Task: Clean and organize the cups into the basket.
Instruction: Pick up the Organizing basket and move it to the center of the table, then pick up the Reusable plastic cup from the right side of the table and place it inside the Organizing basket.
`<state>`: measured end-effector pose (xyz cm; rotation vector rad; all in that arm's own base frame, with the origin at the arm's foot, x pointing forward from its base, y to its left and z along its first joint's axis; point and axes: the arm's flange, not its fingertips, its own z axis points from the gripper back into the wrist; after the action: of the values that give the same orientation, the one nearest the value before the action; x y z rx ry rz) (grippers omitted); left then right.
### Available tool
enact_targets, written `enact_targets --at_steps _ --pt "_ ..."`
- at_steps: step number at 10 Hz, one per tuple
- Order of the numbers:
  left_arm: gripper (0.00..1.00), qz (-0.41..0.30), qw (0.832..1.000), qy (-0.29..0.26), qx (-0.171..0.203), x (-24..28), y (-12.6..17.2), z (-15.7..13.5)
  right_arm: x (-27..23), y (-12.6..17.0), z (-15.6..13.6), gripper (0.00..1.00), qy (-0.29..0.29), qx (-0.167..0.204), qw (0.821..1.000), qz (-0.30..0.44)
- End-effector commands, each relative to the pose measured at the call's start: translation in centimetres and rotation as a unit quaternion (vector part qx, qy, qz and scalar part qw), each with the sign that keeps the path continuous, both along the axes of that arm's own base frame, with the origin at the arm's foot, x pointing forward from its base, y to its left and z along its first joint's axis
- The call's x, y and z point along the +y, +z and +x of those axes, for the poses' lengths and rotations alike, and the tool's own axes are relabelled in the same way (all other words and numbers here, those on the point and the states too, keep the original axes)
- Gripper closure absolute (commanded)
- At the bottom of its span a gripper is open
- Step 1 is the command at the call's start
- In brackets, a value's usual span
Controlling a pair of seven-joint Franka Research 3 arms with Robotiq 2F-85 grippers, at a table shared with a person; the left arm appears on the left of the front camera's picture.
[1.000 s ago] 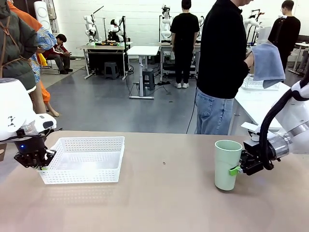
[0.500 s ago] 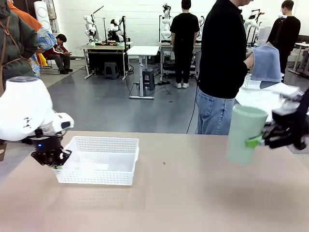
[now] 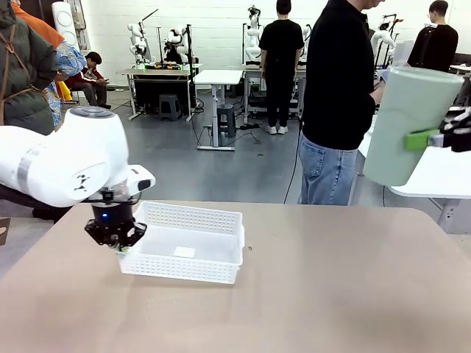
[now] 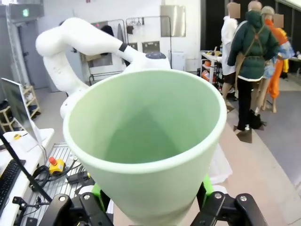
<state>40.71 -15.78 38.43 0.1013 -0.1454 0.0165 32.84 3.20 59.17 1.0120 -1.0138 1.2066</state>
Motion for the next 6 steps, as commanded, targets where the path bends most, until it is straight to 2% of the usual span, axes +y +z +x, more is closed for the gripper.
enact_targets --at_steps 1,6 --pt "1.0 0.017 1.0 0.016 -0.003 -3.6 -0.2 0.7 -0.1 -1.4 0.6 0.27 0.012 0.0 1.0 0.001" --pt "1.0 0.035 0.999 -0.024 0.009 -11.8 0.0 0.1 -0.1 -1.4 0.6 0.27 0.012 0.0 1.0 0.001"
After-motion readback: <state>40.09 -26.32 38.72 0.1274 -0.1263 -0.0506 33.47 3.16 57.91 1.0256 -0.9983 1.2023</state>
